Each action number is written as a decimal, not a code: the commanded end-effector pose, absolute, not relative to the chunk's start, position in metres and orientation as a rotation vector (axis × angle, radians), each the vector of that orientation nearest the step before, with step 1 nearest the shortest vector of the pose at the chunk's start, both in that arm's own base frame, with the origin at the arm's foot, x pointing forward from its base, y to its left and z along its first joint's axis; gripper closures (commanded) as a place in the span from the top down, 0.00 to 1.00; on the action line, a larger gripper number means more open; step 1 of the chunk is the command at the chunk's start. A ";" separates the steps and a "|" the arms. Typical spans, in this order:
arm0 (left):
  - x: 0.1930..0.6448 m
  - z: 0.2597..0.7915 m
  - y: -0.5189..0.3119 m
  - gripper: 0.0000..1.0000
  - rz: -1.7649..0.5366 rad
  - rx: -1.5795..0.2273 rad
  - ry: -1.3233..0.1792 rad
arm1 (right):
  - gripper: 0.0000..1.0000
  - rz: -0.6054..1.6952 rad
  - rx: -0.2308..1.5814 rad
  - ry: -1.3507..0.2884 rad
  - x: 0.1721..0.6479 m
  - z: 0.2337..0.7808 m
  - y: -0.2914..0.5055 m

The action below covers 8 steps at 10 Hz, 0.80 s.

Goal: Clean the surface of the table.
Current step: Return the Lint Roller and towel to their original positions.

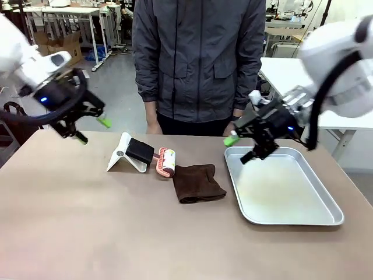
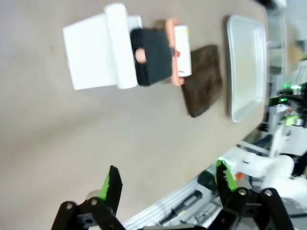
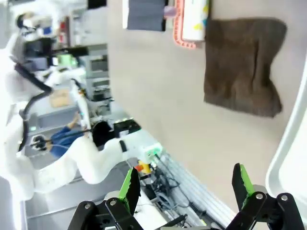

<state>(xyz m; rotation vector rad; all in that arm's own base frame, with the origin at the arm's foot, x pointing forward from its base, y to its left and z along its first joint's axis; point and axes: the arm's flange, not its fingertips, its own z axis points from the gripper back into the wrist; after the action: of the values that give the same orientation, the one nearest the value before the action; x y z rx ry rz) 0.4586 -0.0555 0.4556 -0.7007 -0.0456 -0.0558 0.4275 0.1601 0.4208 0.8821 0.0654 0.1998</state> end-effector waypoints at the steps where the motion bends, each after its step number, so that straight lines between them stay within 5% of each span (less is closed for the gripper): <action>1: 0.436 0.424 -0.016 1.00 -0.007 -0.893 -0.164 | 1.00 0.141 1.030 -0.005 0.398 0.404 0.112; 7: 0.498 0.352 0.068 1.00 0.277 -1.244 -0.376 | 1.00 -0.267 1.169 -0.296 0.359 0.352 0.019; 8: 0.511 0.343 0.070 1.00 0.266 -1.326 -0.287 | 1.00 -0.162 1.148 -0.129 0.389 0.378 0.015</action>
<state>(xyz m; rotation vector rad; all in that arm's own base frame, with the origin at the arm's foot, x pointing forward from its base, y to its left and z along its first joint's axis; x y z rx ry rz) 0.4972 0.0720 0.3478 -1.2468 -0.3213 0.2966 0.3952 0.0007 0.3694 1.1612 -0.1851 -0.2389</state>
